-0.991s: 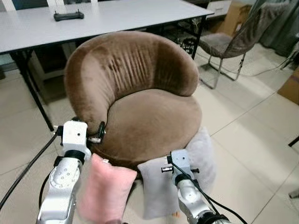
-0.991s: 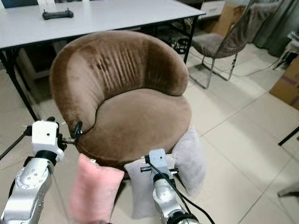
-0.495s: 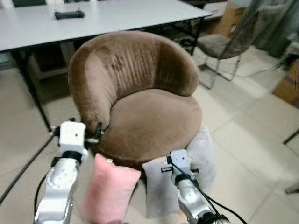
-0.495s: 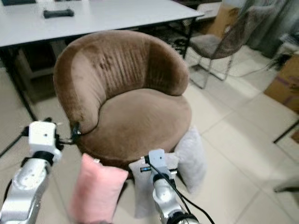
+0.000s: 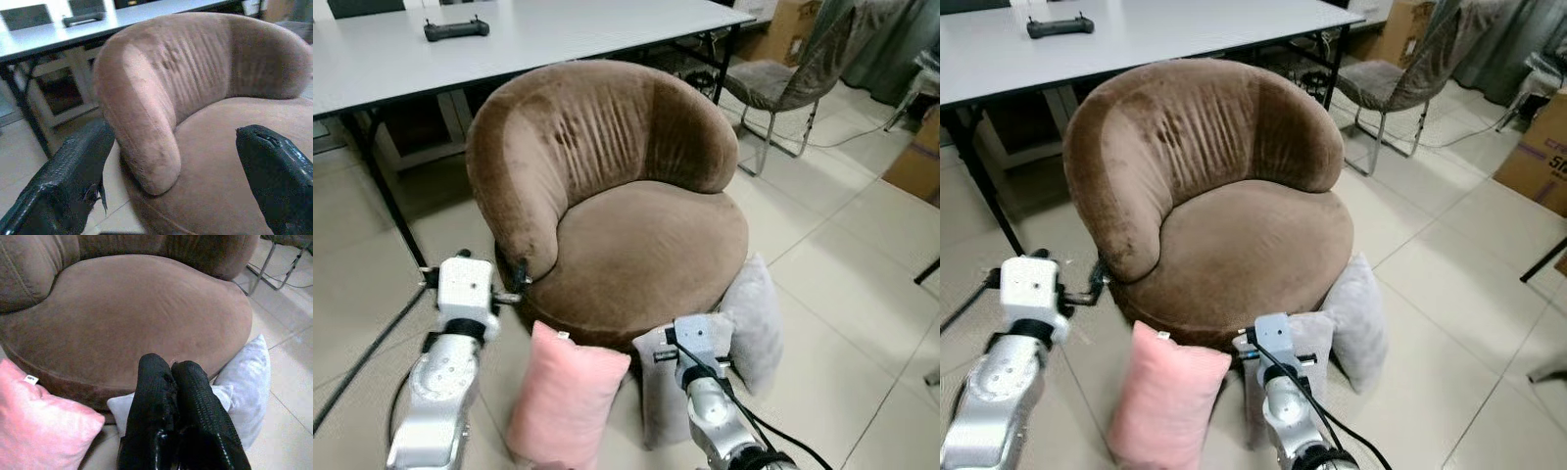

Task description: Move the pillow to the sofa from floor

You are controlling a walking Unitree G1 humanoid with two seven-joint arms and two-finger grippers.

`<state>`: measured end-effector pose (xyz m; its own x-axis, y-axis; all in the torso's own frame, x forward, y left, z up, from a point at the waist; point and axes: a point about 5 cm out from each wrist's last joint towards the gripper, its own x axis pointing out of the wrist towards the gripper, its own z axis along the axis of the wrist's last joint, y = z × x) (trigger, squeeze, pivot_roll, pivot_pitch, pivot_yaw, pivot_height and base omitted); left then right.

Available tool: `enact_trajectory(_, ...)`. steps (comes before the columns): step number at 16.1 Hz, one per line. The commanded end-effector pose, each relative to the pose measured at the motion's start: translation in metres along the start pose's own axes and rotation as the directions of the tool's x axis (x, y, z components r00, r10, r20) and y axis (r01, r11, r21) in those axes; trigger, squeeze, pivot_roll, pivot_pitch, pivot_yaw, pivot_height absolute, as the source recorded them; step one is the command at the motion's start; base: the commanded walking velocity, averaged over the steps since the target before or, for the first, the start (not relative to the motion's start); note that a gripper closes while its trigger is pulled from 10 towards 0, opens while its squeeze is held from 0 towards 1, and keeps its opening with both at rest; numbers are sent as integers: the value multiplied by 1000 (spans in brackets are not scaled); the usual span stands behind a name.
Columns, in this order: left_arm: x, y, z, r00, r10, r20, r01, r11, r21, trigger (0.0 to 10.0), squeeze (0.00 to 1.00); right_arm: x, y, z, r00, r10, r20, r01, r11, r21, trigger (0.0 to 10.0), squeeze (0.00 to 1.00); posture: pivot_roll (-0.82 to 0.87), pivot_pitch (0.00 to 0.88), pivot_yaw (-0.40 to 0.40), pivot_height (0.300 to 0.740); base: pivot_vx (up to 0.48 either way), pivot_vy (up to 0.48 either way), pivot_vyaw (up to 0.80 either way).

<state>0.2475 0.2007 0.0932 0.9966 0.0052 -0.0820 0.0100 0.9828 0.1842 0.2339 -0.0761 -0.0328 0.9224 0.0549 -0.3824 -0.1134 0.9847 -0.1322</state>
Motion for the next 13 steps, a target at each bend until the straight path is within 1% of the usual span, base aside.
enact_trajectory(1, 1, -1, 4, 1000, -11, 8, 11, 1000, 9, 10000, 0, -13, 25, -9, 998, 46, -38, -44, 998, 43, 10000, 0, 51, 0, -20, 740, 0, 330, 0)
enact_trajectory(2, 1, -1, 4, 1000, -10, 8, 10, 1000, 10, 10000, 0, -13, 25, -9, 998, 45, -39, -44, 998, 45, 10000, 0, 51, 0, -20, 740, 0, 330, 0)
enact_trajectory(3, 1, 1, 4, 1000, -9, 9, 9, 1000, 13, 10000, 0, -13, 25, -10, 998, 44, -44, -42, 998, 51, 10000, 0, 51, 0, -19, 740, 0, 330, -569)
enact_trajectory(13, 5, 4, 6, 1000, -17, 14, 17, 999, 30, 10000, 0, -14, 25, -10, 998, 33, -44, -30, 997, 66, 10000, 0, 49, 0, -8, 740, 0, 327, -800)
